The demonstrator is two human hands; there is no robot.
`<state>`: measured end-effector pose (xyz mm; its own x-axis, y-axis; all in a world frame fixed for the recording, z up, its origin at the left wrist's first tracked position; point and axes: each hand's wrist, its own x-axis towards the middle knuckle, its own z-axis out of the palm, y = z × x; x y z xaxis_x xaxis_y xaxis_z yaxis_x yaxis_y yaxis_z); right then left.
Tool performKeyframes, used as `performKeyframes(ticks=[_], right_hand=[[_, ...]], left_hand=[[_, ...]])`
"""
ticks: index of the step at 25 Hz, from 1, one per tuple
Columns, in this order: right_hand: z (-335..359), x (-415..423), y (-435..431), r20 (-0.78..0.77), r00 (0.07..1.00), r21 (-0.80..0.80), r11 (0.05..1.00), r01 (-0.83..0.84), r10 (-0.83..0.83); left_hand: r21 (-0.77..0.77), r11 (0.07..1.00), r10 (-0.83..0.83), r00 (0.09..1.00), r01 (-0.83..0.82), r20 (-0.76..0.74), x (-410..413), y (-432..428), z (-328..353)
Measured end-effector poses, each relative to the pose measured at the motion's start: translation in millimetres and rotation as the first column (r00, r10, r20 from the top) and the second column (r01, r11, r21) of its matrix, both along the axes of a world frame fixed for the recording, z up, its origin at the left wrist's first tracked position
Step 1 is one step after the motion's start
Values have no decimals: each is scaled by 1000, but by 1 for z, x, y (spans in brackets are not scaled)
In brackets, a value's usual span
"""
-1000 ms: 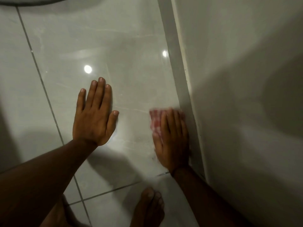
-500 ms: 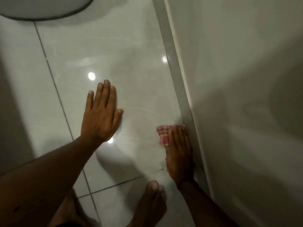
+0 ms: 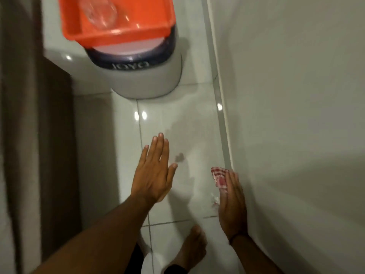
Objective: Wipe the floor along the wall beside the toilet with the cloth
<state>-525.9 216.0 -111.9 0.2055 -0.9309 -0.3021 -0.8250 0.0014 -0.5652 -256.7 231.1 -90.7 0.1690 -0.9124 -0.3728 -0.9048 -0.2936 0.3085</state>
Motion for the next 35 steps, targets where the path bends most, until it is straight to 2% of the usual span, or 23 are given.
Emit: performKeyframes(ticks=[2,6,10,13,16,19,21,23,30,34,35], right_hand=[[53,39,-47,56,998,-74,997,-21,25],[120,124,-149,144,989,-97,995,-19,33],[153,223,-245,185,976,-198,977,-81,118],[159,300,-310,220,969,-230,971,-62,114],[155,368,-355,148,969,-288,946,-151,200],[130,427,-387,-62,954,-306,905,-296,292],[106,449,-394,-238,897,-184,889,-419,374],[83,454,-392,-312,847,-24,888,-460,430],[51,452,-395,-399,800,54,882,-467,448],[60,452,-394,-349,810,74,875,-478,471],[64,452,-393,-329,829,29,882,-470,453]], left_hand=[[-25,1000,15,1000,-14,24,22,-29,52],[-211,974,101,992,-83,74,81,-110,113],[-333,939,123,988,-85,93,147,-187,121],[-328,940,120,991,-94,60,193,-230,104],[-277,958,89,996,-79,25,215,-240,85],[-206,976,77,997,-72,14,223,-233,68],[-185,979,96,995,-87,36,221,-227,62],[-188,978,92,995,-86,25,219,-224,62],[-238,969,62,998,-60,1,227,-222,50],[-231,971,57,998,-53,10,226,-220,54],[-232,971,66,998,-64,2,226,-225,59]])
